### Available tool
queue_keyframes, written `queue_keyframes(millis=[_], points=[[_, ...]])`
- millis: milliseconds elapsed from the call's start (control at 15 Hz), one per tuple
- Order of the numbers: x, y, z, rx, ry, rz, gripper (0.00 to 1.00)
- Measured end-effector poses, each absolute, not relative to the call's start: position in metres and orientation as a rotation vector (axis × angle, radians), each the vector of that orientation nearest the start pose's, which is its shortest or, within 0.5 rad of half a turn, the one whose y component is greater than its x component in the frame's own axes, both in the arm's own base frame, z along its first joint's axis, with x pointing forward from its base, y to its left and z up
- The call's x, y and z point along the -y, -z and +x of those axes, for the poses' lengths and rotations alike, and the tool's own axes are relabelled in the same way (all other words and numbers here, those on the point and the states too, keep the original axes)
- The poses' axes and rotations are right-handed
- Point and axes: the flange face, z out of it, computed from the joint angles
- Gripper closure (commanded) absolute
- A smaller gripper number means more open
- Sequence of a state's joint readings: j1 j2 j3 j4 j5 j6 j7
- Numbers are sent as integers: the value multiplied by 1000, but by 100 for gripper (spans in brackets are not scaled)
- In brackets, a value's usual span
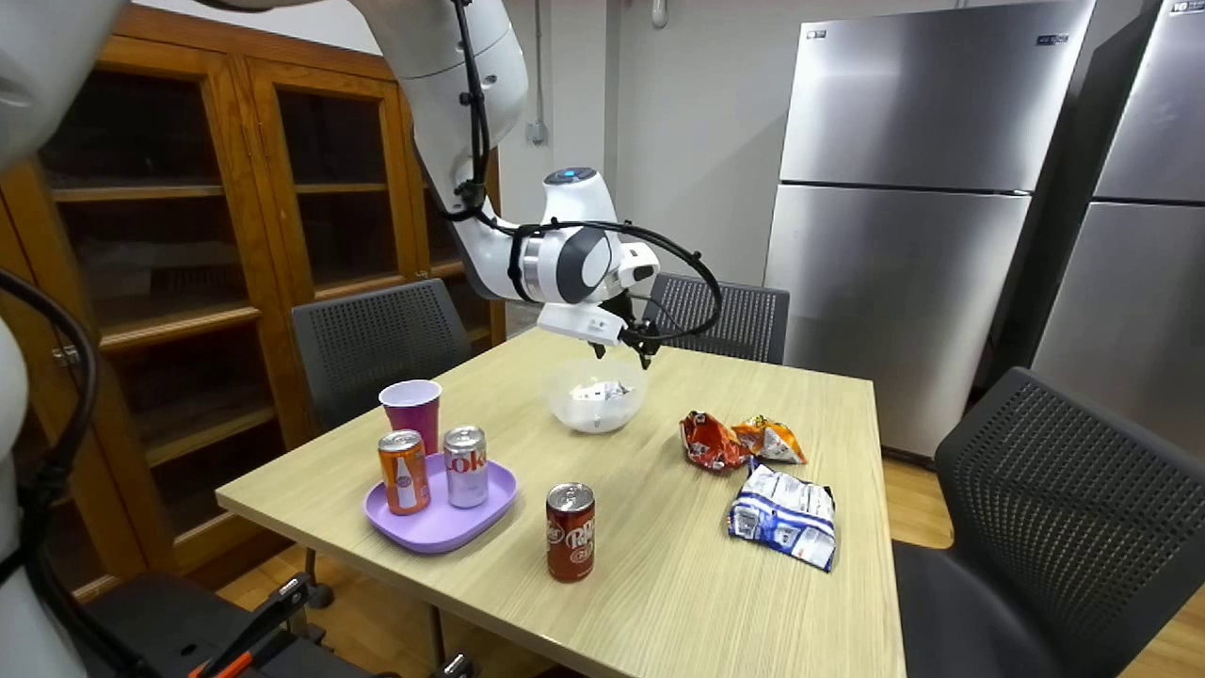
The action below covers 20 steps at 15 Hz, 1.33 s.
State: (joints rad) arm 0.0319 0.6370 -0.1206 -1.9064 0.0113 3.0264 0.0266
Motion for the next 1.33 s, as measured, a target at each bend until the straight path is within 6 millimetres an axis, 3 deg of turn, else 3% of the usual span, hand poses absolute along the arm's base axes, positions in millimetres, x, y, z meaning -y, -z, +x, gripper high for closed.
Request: queue_keyframes(millis=[533, 1067, 1333], points=[[139, -234, 653, -322, 804, -3176, 0], [145, -234, 651, -350, 805, -3181, 0], [165, -222, 644, -573, 792, -3174, 0]])
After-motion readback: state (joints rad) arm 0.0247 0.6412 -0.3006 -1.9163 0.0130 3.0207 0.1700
